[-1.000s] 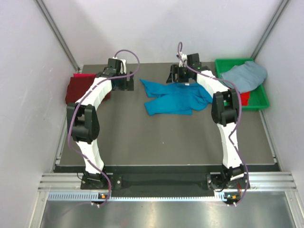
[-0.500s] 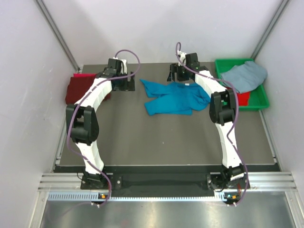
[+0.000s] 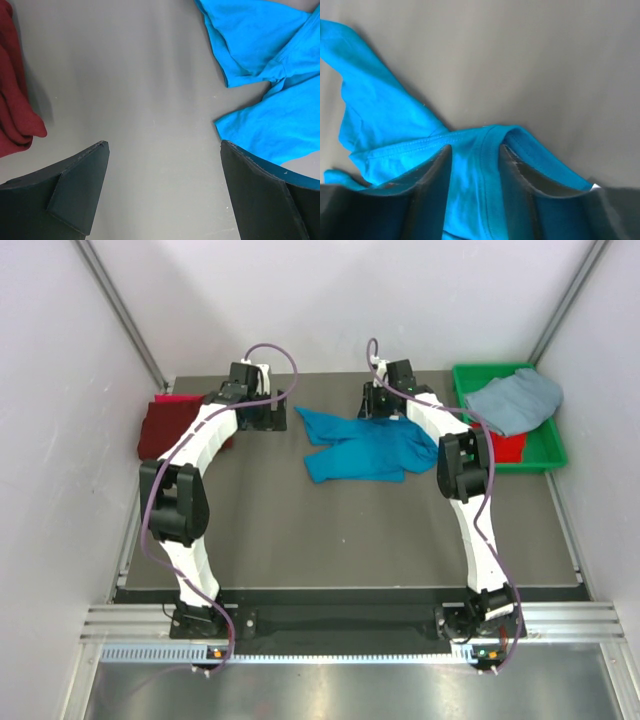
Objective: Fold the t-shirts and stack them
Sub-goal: Flatten the tshirt out
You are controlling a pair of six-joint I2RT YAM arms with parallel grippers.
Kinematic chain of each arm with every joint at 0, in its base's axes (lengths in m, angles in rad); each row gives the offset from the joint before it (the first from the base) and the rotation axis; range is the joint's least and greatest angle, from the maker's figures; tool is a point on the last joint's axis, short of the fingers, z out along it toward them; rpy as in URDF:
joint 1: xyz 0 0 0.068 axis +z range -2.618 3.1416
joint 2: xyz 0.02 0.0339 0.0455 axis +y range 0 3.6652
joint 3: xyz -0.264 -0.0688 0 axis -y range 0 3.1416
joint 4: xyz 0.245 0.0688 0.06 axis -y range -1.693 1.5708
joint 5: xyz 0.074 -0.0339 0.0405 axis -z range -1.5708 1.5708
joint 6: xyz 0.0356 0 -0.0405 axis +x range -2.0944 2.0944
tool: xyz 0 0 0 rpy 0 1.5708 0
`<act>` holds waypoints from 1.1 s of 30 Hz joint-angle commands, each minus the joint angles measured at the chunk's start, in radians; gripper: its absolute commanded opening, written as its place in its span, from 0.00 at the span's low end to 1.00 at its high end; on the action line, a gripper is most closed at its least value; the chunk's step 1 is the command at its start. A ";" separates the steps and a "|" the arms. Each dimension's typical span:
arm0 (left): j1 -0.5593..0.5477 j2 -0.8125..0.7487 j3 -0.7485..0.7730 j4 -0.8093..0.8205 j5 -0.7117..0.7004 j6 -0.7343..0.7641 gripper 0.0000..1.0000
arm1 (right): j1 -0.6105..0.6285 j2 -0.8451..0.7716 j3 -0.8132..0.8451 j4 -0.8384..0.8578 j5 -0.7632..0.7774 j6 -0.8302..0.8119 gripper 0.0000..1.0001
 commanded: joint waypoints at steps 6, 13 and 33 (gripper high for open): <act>-0.004 -0.068 0.020 0.014 -0.011 -0.008 0.97 | 0.021 -0.022 0.024 0.023 0.040 -0.001 0.00; -0.004 -0.063 0.029 0.026 -0.025 -0.022 0.98 | 0.020 -0.175 0.057 0.013 0.047 -0.048 0.00; 0.030 0.056 0.213 0.041 0.058 -0.065 0.96 | 0.015 -0.931 -0.892 -0.194 -0.048 -0.002 0.00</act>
